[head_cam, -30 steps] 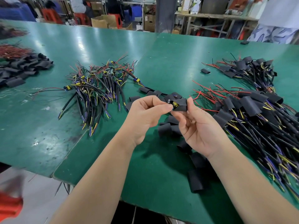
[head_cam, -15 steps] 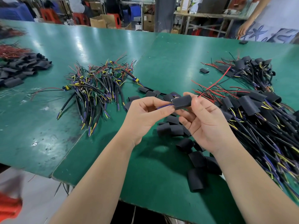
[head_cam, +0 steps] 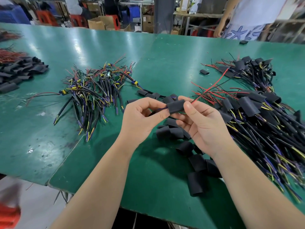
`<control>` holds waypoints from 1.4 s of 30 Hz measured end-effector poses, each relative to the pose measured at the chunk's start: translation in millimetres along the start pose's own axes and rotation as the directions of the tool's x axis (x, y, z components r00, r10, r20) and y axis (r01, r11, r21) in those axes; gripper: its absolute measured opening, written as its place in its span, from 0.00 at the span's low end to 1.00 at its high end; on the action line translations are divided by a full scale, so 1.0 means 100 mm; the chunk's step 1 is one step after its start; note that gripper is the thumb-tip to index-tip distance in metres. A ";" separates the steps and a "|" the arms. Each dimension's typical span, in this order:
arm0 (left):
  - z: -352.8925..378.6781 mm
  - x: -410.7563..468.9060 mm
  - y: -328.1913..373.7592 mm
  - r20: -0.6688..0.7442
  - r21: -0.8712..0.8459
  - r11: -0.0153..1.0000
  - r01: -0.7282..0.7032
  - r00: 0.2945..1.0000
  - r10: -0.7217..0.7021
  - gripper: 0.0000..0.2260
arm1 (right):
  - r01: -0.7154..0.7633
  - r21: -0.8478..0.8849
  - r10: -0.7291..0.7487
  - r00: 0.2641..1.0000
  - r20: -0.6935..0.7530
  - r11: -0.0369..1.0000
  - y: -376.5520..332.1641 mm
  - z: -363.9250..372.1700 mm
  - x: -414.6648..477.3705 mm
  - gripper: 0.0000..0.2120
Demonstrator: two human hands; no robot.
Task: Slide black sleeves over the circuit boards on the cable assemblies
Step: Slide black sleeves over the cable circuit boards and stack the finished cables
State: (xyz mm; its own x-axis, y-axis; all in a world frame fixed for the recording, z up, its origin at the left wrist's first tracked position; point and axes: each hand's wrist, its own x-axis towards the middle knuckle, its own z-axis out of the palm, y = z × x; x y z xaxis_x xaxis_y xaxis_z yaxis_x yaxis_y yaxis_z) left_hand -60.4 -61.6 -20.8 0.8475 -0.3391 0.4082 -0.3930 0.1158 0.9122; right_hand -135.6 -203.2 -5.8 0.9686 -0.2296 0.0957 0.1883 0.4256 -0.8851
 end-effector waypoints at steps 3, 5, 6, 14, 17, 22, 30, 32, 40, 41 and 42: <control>0.02 -0.02 0.02 -0.026 0.015 1.000 -0.018 0.999 0.018 0.04 | -0.007 0.028 0.006 0.999 0.036 1.000 0.02 0.02 0.00 0.19; 0.02 -0.02 0.04 -0.023 0.007 0.999 -0.048 0.999 0.048 0.02 | -0.001 0.062 0.000 1.000 0.019 0.998 0.04 0.03 0.00 0.21; 0.02 -0.03 0.05 -0.022 -0.010 0.999 -0.053 0.998 0.053 0.03 | 0.005 0.077 -0.006 1.000 0.010 0.997 0.04 0.03 0.00 0.20; 0.02 -0.01 0.06 -0.052 -0.014 0.999 -0.039 0.998 0.038 0.07 | 0.016 0.097 -0.014 1.000 -0.015 0.995 0.03 0.04 0.00 0.16; 0.01 -0.01 0.04 -0.054 0.000 0.999 -0.033 0.998 0.033 0.08 | 0.019 0.066 -0.015 0.999 -0.051 0.998 0.05 0.05 0.00 0.18; 0.01 -0.01 0.00 -0.039 0.030 0.999 -0.033 0.999 0.034 0.08 | 0.021 0.038 -0.017 0.995 -0.099 0.999 0.07 0.06 0.01 0.20; 0.03 -0.03 -0.01 -0.033 0.095 0.994 -0.051 0.998 0.055 0.07 | 0.012 0.268 0.062 0.962 -0.266 0.963 -0.01 0.11 0.02 0.11; -0.03 0.00 0.01 -0.146 0.084 0.996 0.008 0.989 0.005 0.09 | 0.040 0.346 0.080 0.942 -0.325 0.937 -0.16 0.05 0.03 0.06; -0.65 0.13 -0.27 -0.572 0.749 0.341 0.567 0.814 -0.097 0.18 | 0.353 -0.251 -0.433 0.709 -0.557 0.901 -0.96 -0.43 0.09 0.05; -0.68 0.14 -0.28 -0.583 0.749 0.277 0.602 0.797 -0.156 0.19 | 0.305 -0.491 -0.551 0.667 -0.502 0.816 -1.01 -0.50 0.09 0.07; -0.71 0.15 -0.30 -0.577 0.762 0.224 0.608 0.794 -0.191 0.18 | 0.208 -0.683 -0.621 0.650 -0.439 0.700 -1.04 -0.58 0.09 0.09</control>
State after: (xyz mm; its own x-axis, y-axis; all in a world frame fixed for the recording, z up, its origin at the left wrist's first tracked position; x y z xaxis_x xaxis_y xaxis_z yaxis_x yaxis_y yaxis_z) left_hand -11.2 -4.1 -39.6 0.9537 0.2478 0.1704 0.1555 -0.8912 0.4260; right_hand -155.8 -300.3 60.2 0.4411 -0.7973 0.4120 0.2218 -0.3480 -0.9109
